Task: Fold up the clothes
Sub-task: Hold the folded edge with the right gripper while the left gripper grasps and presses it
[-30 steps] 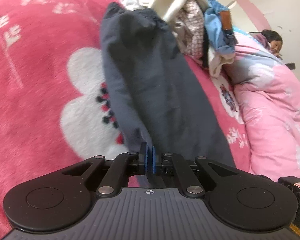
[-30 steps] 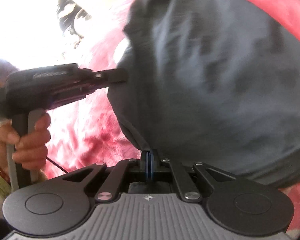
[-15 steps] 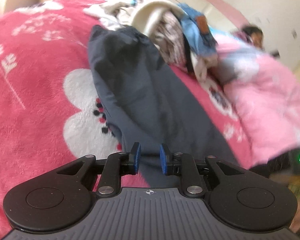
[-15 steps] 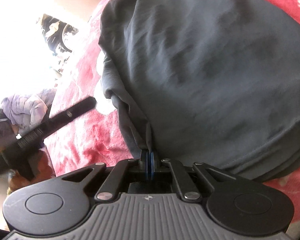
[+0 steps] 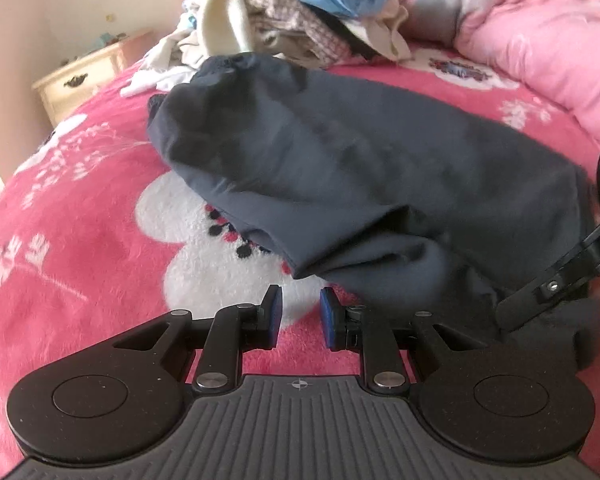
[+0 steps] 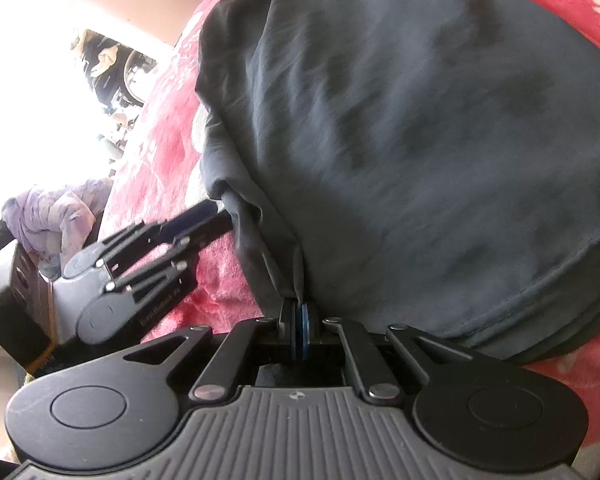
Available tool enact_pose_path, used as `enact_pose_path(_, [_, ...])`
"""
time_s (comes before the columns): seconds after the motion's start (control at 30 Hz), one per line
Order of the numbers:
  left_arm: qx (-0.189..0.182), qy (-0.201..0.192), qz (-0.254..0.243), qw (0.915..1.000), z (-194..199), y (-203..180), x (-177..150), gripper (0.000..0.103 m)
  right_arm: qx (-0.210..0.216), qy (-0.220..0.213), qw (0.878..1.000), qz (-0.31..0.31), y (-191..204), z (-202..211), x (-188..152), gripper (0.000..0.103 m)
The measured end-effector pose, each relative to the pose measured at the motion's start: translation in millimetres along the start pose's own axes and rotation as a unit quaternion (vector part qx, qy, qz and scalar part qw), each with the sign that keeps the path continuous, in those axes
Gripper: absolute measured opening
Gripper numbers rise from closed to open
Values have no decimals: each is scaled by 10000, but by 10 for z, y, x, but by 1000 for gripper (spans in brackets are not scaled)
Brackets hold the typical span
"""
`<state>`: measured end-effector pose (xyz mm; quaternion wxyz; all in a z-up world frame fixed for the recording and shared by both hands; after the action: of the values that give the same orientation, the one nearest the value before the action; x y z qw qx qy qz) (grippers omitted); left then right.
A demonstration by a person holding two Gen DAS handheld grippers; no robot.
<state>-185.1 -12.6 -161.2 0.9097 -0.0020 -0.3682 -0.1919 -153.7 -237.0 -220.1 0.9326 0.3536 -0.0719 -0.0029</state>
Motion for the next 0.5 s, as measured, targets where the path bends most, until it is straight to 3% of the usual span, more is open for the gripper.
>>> enact_pose_path(0.5, [-365,-481,678,9959,-22,93,261,20,-258,-86,9981,561,111,17,-58,5])
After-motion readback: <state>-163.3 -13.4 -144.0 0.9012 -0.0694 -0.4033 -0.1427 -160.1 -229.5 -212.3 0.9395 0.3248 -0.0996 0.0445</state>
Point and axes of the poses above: each gripper's, at about its wrist camera, not at the fingertips, and z roughly against the way its jaws point, y to its left, x to its top, the point moved 4 cm from there along -z, roughly the way its jaws point, and after that the axes turned 5 degrees about -z, right-handed, at the moved point
